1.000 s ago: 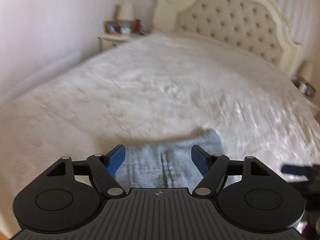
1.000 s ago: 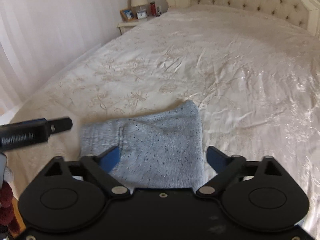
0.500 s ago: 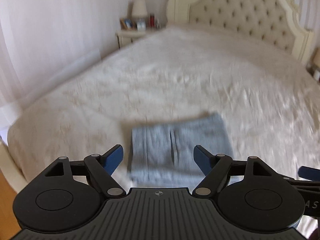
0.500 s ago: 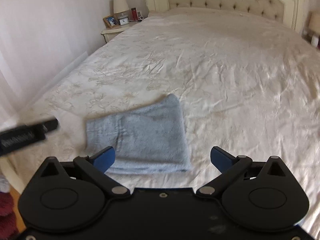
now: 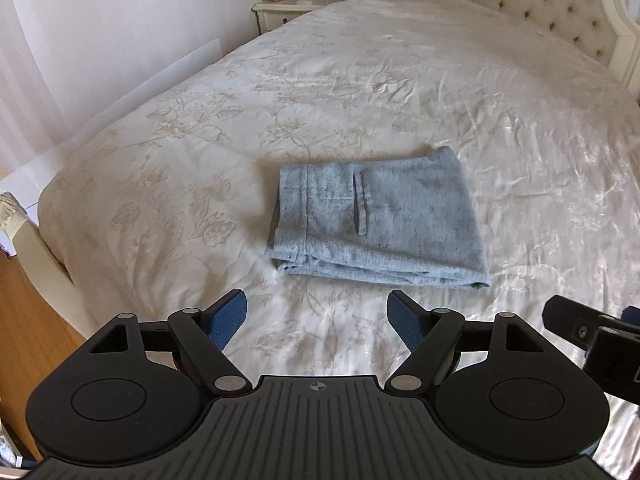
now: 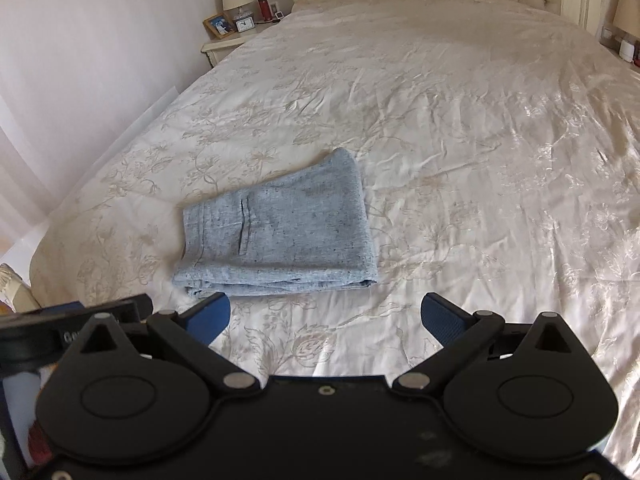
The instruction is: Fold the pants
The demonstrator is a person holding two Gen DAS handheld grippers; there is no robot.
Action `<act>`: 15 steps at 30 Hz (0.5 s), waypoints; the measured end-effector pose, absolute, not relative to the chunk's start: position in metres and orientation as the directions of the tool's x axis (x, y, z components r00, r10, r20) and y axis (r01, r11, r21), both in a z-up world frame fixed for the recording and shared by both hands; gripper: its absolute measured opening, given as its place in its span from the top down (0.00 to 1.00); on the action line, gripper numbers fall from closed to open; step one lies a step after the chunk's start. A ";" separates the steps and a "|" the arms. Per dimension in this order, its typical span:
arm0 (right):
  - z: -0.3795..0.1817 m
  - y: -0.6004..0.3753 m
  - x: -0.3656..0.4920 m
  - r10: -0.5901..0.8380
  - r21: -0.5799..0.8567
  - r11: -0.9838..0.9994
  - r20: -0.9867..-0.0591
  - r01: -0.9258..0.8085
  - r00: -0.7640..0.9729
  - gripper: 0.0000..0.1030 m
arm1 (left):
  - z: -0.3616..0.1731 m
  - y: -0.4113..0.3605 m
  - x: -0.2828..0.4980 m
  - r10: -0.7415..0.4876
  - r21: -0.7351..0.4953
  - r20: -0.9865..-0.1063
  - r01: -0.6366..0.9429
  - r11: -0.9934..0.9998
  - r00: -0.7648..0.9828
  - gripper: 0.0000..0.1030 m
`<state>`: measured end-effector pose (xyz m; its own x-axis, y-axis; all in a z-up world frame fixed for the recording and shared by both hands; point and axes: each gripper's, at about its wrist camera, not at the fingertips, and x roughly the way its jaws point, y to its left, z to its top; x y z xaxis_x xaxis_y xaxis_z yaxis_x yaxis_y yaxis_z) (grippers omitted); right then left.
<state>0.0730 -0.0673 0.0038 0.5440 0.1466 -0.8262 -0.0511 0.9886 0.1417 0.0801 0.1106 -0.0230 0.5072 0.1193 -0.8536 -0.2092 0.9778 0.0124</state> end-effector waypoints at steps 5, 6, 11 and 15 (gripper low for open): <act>0.008 -0.069 0.066 0.146 0.137 0.989 -0.822 -0.058 0.550 0.00 | -0.022 0.109 0.077 0.121 0.018 -0.858 -0.205 0.979 0.499 0.26; 0.009 -0.070 0.065 0.147 0.139 0.989 -0.820 -0.057 0.552 0.00 | -0.022 0.108 0.075 0.122 0.020 -0.860 -0.205 0.979 0.496 0.26; 0.012 -0.074 0.061 0.146 0.144 0.988 -0.814 -0.048 0.562 0.00 | -0.023 0.102 0.071 0.123 0.033 -0.865 -0.189 0.981 0.486 0.26; 0.012 -0.079 0.058 0.149 0.156 0.987 -0.812 -0.035 0.564 0.00 | -0.024 0.098 0.068 0.112 0.032 -0.867 -0.172 0.985 0.486 0.26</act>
<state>0.0582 -0.0785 0.0120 0.5637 0.1486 -0.8125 -0.0354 0.9871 0.1560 0.0684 0.0975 -0.0235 0.4856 0.1124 -0.8669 -0.1717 0.9846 0.0315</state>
